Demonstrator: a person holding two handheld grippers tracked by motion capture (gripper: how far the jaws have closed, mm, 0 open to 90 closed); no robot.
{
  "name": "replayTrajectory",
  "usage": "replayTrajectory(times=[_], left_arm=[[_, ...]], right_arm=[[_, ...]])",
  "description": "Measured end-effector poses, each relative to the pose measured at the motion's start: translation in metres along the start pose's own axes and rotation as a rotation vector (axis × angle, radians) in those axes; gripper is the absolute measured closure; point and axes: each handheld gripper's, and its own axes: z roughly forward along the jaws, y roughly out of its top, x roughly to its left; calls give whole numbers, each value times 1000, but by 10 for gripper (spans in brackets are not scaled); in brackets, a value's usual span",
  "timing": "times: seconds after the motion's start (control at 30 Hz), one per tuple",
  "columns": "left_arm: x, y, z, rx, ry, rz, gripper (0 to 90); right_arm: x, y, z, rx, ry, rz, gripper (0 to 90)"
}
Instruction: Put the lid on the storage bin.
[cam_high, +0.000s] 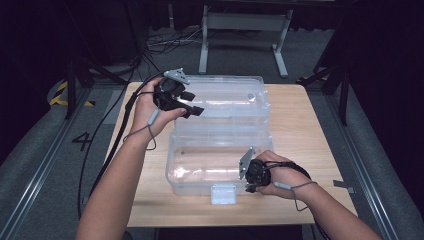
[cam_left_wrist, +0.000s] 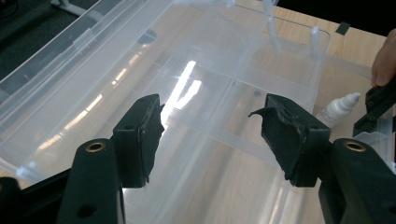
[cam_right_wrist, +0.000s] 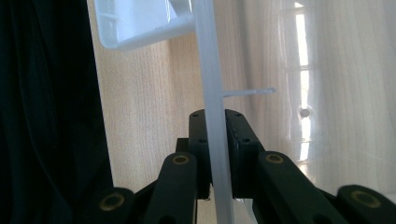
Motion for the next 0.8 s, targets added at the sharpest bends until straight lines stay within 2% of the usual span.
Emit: replayTrajectory(times=[0.33, 0.5, 0.57, 0.8], left_arm=[[0, 12, 22, 29, -17, 43, 387], [1, 17, 34, 30, -49, 47, 389], [1, 19, 38, 56, -50, 52, 408], [-1, 23, 53, 78, -76, 72, 440]], right_arm=[[0, -1, 0, -7, -5, -3, 825], [0, -2, 0, -7, -6, -9, 826], [0, -1, 0, -5, -3, -7, 827], [0, -2, 1, -17, -7, -9, 827]])
